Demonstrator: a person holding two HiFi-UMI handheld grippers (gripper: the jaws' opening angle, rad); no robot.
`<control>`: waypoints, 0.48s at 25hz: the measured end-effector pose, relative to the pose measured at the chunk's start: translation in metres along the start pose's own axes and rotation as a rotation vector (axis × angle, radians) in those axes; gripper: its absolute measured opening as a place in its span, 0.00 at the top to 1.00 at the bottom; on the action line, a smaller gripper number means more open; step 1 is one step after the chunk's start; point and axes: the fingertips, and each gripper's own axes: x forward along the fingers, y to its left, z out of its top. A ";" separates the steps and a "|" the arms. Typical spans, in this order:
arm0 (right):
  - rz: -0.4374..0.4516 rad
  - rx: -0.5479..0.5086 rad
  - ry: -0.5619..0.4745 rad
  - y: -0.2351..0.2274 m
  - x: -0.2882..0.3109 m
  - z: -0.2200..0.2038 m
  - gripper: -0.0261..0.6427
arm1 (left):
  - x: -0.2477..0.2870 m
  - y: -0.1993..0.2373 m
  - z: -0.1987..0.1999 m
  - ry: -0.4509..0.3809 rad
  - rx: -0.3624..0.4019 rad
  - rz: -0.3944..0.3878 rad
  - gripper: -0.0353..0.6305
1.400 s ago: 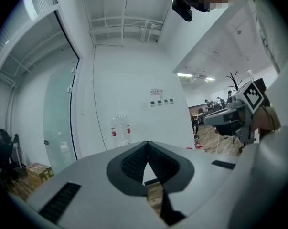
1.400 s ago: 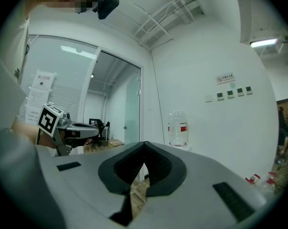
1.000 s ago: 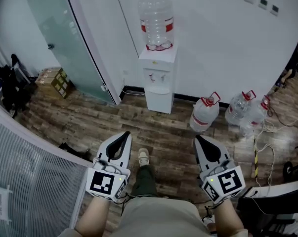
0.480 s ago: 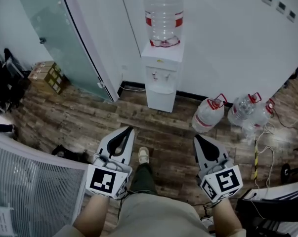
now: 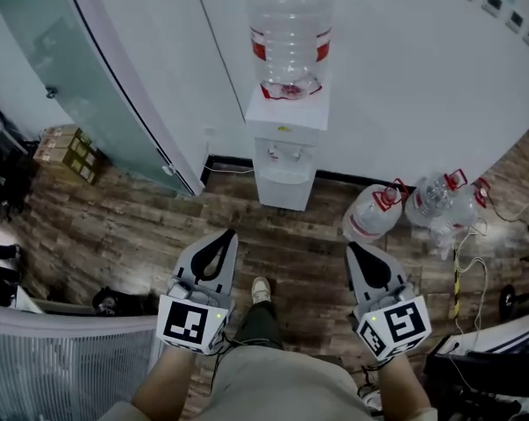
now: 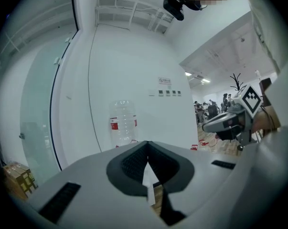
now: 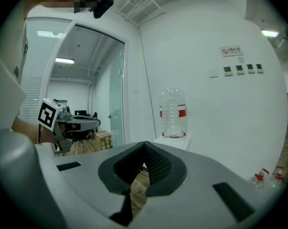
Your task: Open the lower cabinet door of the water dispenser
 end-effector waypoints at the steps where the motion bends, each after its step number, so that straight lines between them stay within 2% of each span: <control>1: -0.006 0.003 0.003 -0.003 0.013 0.003 0.95 | 0.010 0.010 -0.002 0.003 -0.005 -0.011 0.94; 6: -0.039 0.018 0.000 -0.024 0.080 0.020 0.95 | 0.065 0.065 -0.006 0.006 -0.008 -0.058 0.94; 12: -0.120 0.021 -0.014 -0.057 0.146 0.033 0.95 | 0.131 0.114 -0.015 0.000 0.005 -0.114 0.94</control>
